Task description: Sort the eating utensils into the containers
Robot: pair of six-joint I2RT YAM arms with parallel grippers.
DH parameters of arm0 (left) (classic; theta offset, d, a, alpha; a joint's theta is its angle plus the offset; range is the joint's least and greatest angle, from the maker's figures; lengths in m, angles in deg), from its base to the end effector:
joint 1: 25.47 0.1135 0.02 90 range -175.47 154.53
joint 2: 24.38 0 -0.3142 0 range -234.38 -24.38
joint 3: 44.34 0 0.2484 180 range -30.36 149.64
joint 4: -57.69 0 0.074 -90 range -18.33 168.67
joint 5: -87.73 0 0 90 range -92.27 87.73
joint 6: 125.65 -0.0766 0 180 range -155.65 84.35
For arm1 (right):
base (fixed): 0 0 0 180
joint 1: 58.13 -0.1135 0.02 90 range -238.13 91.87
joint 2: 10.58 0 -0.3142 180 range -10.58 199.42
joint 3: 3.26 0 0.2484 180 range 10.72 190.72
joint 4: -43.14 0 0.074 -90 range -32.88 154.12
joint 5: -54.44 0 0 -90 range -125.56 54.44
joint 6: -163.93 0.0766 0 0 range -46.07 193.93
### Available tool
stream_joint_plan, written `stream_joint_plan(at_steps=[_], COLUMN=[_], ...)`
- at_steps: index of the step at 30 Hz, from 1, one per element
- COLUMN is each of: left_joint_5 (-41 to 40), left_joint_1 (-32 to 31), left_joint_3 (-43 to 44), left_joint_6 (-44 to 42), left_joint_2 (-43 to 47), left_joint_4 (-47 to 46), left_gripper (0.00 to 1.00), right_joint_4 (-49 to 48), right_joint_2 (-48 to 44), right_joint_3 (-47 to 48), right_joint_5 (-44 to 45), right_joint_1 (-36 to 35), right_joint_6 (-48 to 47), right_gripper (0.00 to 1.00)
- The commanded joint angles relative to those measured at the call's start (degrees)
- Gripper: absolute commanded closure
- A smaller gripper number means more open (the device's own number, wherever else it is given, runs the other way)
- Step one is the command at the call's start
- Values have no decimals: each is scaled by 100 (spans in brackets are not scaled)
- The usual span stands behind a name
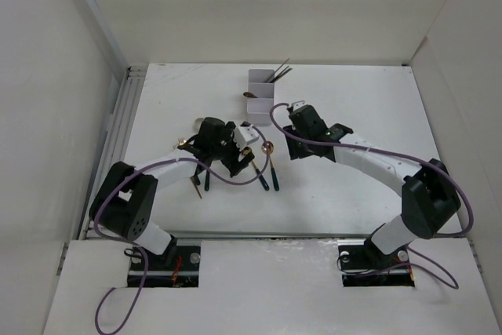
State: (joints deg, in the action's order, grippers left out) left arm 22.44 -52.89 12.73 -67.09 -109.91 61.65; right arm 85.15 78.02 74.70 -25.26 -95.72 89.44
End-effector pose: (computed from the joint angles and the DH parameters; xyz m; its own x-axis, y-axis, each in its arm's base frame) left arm 0.2827 -0.1827 0.2314 -0.0244 0.5465 -0.8371 0.8724 0.4206 0.2491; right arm 0.2834 0.2009 0.2630 -0.7445 -0.2411 -0.6226 -0.3271 0.9447 0.0253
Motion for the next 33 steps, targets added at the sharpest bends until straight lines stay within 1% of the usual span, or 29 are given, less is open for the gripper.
stream_joint_plan(at_steps=[1,2,4,6,7,9,12,13,16,18,22,23,25,28,29,31,33], left_joint_5=[-624,-791,-1081,-1082,-934,-863,-599,-599,-651,-721,-722,-722,-730,-905,-906,-1046,-1100], left_joint_1=[-71,-71,-71,-71,-71,-71,-71,-71,-71,-71,-71,-71,-131,-132,-132,-132,-132], left_joint_3=[138,138,138,86,85,15,-108,-108,-108,-108,-55,14,68,182,182,234,235], left_joint_6=[470,620,901,903,903,833,474,263,261,261,244,244,191,314,366,428,577], left_joint_2=[-120,-121,-183,-183,-183,-235,-288,-288,-350,-411,-525,-525,-578,-692,-753,-815,-815], left_joint_4=[-53,-200,-202,-202,-202,-289,-351,-351,-351,-299,-141,-62,0,0,0,0,0], left_gripper=[14,17,21,24,24,28,29,33,43,47,47,44,44,56,57,64,74], right_joint_4=[185,185,247,247,247,247,299,360,483,484,589,589,589,589,589,589,589], right_joint_2=[-237,-316,-386,-448,-449,-501,-501,-501,-501,-501,-501,-501,-501,-449,-449,-388,-326], right_joint_3=[-27,-27,-27,-27,-27,-27,34,35,96,96,149,149,201,202,202,255,316], right_joint_5=[349,349,349,411,411,516,569,569,622,674,788,850,850,903,903,851,850], right_joint_1=[-39,-39,-39,-39,-39,-39,-39,-39,-39,-39,-39,-39,-39,-39,-39,-39,14], right_joint_6=[49,49,-56,-118,-170,-171,-232,-232,-232,-293,-355,-355,-469,-470,-522,-575,-627], right_gripper=[52,52,52,52,52,52,52,52,52,52,51,51,51,51,51,51,51])
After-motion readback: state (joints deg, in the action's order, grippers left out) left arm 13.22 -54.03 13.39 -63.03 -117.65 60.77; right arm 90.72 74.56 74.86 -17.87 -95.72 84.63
